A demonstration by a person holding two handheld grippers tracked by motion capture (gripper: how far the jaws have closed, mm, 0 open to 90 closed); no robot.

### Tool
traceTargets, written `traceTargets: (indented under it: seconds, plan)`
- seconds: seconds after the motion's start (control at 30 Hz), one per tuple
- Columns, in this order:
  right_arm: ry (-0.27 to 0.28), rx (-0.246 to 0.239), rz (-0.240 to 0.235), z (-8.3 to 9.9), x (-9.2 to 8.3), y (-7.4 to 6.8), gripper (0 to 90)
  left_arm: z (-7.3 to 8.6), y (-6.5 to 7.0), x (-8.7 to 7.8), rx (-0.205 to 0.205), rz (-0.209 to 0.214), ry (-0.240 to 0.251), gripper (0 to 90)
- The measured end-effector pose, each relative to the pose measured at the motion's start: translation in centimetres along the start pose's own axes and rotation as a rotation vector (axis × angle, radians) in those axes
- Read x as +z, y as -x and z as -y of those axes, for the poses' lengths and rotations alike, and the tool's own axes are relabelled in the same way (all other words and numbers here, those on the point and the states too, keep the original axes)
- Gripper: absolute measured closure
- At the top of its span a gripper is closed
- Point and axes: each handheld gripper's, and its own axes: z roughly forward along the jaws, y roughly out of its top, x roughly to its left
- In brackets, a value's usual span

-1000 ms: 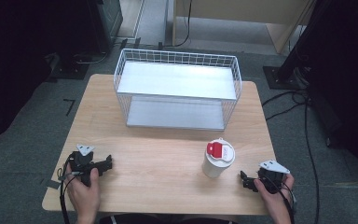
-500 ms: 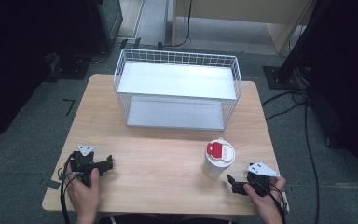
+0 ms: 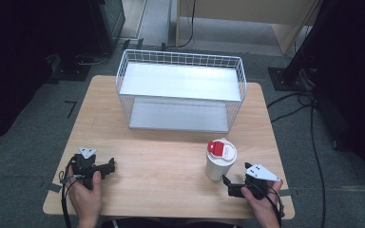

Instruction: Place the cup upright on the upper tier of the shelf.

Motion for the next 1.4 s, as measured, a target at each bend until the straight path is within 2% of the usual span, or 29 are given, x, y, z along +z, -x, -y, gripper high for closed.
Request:
traceTargets:
  seconds: [0.13,0.33,0.43,0.53,0.6,0.87,0.93,1.13,1.23,1.27,1.33,1.4]
  plan:
    - [0.018,-0.004,-0.017,-0.2,0.0,-0.6,0.0,0.0,0.0,0.0,0.000,0.000,0.000,0.0]
    - [0.032,-0.040,-0.061,-0.5,0.6,-2.0,0.0,0.0,0.0,0.0,0.000,0.000,0.000,0.0]
    - [0.046,-0.061,-0.047,-0.7,1.0,-2.7,0.1,0.0,0.0,0.0,0.001,0.002,-0.001,0.0]
    - [0.067,-0.038,-0.061,-1.0,1.2,-2.9,0.0,-0.1,0.0,0.1,0.000,0.002,0.000,0.0]
    - [0.081,-0.040,-0.055,-1.3,1.5,-3.1,0.0,-0.1,0.0,0.1,0.001,0.002,0.001,0.0]
    - [0.139,0.008,-0.061,-2.2,2.1,-3.9,0.6,-0.1,0.0,0.1,0.001,0.003,0.001,0.0]
    - [0.157,0.037,-0.073,-2.3,2.5,-3.9,0.5,-0.1,0.0,0.1,0.000,0.002,0.002,0.0]
    - [0.188,0.050,-0.084,-2.4,2.8,-3.9,0.5,-0.1,0.0,0.1,0.000,0.003,0.002,0.0]
    - [0.229,0.056,-0.085,-2.6,2.9,-4.2,0.6,-0.1,0.0,0.1,0.000,0.003,0.002,0.0]
    - [0.229,0.056,-0.085,-2.6,2.9,-4.2,0.6,-0.1,0.0,0.1,0.000,0.003,0.002,0.0]
    - [0.266,0.066,-0.077,-2.6,3.0,-4.4,3.5,-0.1,0.0,0.1,0.000,0.003,0.002,0.0]
    - [0.279,0.079,-0.048,-2.8,3.0,-4.6,4.0,-0.1,0.0,0.1,0.000,0.003,0.001,0.0]
